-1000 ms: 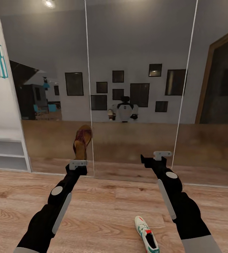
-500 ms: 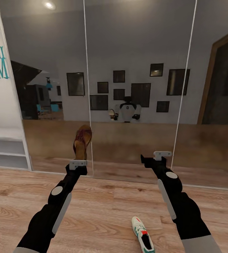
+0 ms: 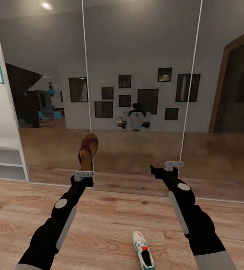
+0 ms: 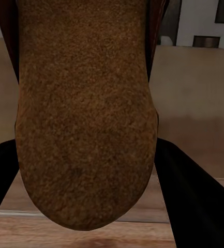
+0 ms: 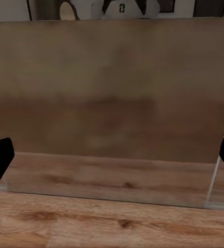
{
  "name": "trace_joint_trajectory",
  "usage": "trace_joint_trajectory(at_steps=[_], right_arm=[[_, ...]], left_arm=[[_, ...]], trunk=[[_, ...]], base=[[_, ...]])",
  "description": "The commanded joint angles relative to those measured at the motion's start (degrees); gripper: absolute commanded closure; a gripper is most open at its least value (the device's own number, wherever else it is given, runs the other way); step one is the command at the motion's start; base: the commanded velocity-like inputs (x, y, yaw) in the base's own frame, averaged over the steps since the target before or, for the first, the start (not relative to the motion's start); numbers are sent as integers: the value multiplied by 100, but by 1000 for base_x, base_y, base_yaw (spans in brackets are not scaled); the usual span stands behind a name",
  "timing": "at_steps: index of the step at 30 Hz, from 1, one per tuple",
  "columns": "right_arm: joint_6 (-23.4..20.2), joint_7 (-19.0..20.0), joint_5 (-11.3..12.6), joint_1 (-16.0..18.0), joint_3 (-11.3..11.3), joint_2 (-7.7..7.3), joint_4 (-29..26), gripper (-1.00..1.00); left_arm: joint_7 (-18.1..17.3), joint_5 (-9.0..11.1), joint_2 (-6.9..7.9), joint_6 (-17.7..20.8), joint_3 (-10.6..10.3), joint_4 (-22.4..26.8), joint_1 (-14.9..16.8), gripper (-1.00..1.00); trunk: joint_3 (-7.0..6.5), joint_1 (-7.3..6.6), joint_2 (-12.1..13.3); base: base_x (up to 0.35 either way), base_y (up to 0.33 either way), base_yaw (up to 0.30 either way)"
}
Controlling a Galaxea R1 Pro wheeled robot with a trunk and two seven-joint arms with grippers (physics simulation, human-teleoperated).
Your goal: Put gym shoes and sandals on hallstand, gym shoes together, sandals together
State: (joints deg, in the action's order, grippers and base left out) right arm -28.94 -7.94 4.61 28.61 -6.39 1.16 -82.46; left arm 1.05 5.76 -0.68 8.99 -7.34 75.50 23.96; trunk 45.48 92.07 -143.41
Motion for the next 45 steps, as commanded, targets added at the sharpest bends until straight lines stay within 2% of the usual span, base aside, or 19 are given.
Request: trace_joint_trajectory(at_steps=[1,12,29,32,36,40,45], right_arm=[[-21,-50,49,4,-10,-2,-6,-100],[-17,-50,49,4,-9,-2,-6,-100],[-15,-43,18,4,-23,-2,11,-100],[-15,-37,15,4,-27,0,13,-100],[-15,-34,14,4,-33,12,37,-100],[-13,-29,11,4,-38,15,49,-100],[-11,-50,-2,4,-107,16,45,-100]], left_arm=[[18,56,0,32,-4,8,3,100],[18,56,-2,32,-4,8,3,100],[26,32,29,40,35,16,3,100],[27,25,100,41,123,17,3,100],[25,22,252,43,405,22,8,100],[21,29,360,79,479,74,11,100],[19,37,452,431,509,110,12,100]], trunk=[[7,-1,-3],[7,-1,-3],[7,-1,-3],[7,-1,-3],[7,-1,-3],[7,-1,-3],[7,-1,-3]], base=[[15,-123,0],[61,-281,0],[2,-18,0],[0,0,0],[0,0,0],[0,0,0],[0,0,0]])
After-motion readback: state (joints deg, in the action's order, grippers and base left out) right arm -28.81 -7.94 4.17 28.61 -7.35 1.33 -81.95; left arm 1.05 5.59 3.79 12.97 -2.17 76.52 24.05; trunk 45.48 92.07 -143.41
